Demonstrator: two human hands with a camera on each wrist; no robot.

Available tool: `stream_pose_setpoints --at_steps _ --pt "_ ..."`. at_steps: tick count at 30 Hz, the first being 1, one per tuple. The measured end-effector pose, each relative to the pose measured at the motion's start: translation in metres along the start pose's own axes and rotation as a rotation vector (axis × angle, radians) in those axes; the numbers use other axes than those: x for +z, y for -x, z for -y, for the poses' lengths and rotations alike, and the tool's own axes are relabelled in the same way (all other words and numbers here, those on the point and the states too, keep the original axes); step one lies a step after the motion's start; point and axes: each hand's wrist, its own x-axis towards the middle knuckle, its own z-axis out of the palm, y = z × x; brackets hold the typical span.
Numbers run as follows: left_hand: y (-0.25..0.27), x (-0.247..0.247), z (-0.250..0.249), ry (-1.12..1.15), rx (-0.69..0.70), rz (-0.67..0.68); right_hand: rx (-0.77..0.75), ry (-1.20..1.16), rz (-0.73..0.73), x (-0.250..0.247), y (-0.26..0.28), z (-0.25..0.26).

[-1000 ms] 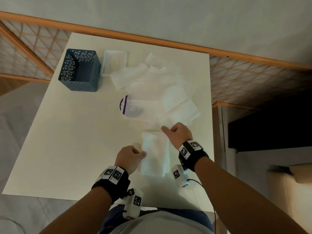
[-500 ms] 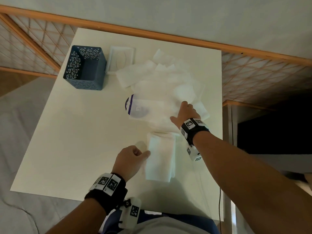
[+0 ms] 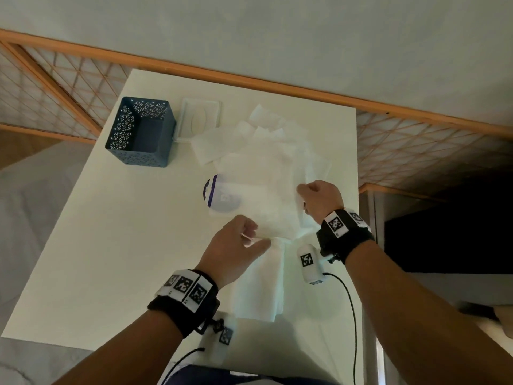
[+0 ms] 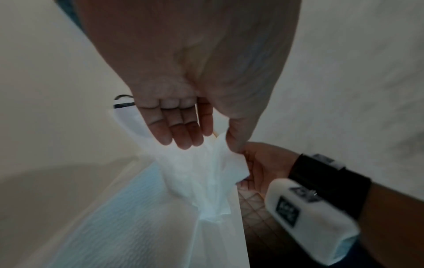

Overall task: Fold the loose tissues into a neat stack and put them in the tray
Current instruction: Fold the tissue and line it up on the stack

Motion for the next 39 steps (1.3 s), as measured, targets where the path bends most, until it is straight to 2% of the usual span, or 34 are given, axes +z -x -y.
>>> stream_pose_setpoints --at_steps 2,5,8,11,15,20,22,25,27,28,31,33,35,37,39 --pt "-0.004 0.005 -0.013 -0.068 0.106 0.037 0.066 -0.23 0.051 -0.007 0.013 0.009" --pt "-0.008 0.011 -0.036 -0.207 0.278 0.034 0.119 -0.446 0.113 -0.014 0.032 0.023" --pt "-0.014 0.015 -0.052 -0.277 0.412 -0.007 0.122 -0.51 0.129 -0.017 0.051 0.034" --pt "-0.014 0.018 -0.065 -0.232 0.446 -0.054 0.056 -0.544 0.175 -0.018 0.067 0.042" --pt "-0.008 0.013 -0.077 0.039 0.418 -0.104 -0.043 -0.502 0.238 -0.019 0.09 0.056" --pt "-0.002 -0.003 -0.085 0.328 0.266 -0.167 -0.124 -0.404 0.361 -0.027 0.108 0.058" --pt "0.001 -0.01 -0.088 0.424 0.229 -0.198 -0.154 -0.461 0.299 -0.03 0.113 0.056" --pt "0.005 -0.021 -0.09 0.563 0.128 -0.216 -0.215 -0.471 0.031 -0.033 0.111 0.049" --pt "0.008 -0.028 -0.089 0.67 0.067 -0.175 -0.228 -0.414 -0.048 -0.037 0.105 0.042" --pt "0.01 -0.031 -0.091 0.731 0.046 -0.137 -0.2 -0.406 -0.018 -0.039 0.102 0.04" --pt "0.013 -0.04 -0.095 0.9 0.001 -0.012 -0.102 -0.477 0.222 -0.044 0.093 0.034" --pt "0.015 -0.046 -0.096 0.936 -0.017 0.054 -0.117 -0.539 0.383 -0.043 0.097 0.036" --pt "0.013 -0.052 -0.094 0.97 -0.042 0.121 -0.166 -0.532 0.459 -0.038 0.102 0.038" --pt "0.011 -0.057 -0.089 1.016 -0.084 0.214 -0.206 -0.518 0.425 -0.032 0.103 0.038" --pt "0.013 -0.061 -0.087 1.007 -0.11 0.274 -0.203 -0.497 0.327 -0.028 0.102 0.04"
